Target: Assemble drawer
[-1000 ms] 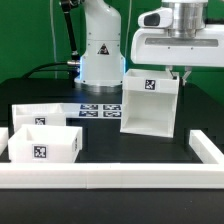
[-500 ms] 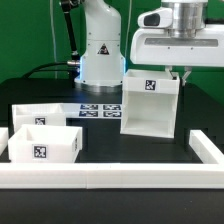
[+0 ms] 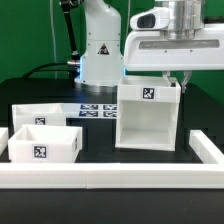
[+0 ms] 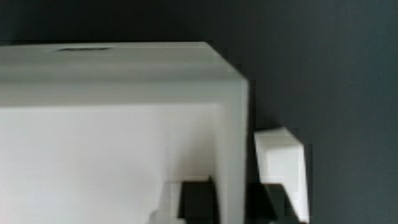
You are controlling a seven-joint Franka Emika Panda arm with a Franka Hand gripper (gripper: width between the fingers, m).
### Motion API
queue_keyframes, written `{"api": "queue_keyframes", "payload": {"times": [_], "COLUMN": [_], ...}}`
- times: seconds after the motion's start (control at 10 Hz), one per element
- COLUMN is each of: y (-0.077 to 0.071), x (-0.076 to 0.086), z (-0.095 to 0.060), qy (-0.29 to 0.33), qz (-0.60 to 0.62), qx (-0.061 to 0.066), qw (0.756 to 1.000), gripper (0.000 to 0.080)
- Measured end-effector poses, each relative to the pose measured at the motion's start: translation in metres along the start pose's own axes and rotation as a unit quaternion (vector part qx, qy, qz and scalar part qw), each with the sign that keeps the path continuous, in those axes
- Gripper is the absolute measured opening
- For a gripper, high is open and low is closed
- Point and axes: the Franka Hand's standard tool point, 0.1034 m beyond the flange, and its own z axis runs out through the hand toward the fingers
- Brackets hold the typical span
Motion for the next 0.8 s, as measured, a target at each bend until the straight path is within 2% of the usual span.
{"api": "queue_keyframes", "payload": {"times": [0.2,0.5,0.6,0.8], "y": [0.003,0.012,0.013,0.012], "x": [0.031,0.065,0.073,0.072], "z": [-0.001,-0.003,-0.004,-0.004], "qy": [0.012,0.023,0.028,0.028], "qz": [0.0,0.002,0.0,0.013], "qx": [0.003,0.004,0.005,0.006], "qw": [1.0,1.0,1.0,1.0], "gripper": [0.0038,0.0038,0.0038,0.0038]}}
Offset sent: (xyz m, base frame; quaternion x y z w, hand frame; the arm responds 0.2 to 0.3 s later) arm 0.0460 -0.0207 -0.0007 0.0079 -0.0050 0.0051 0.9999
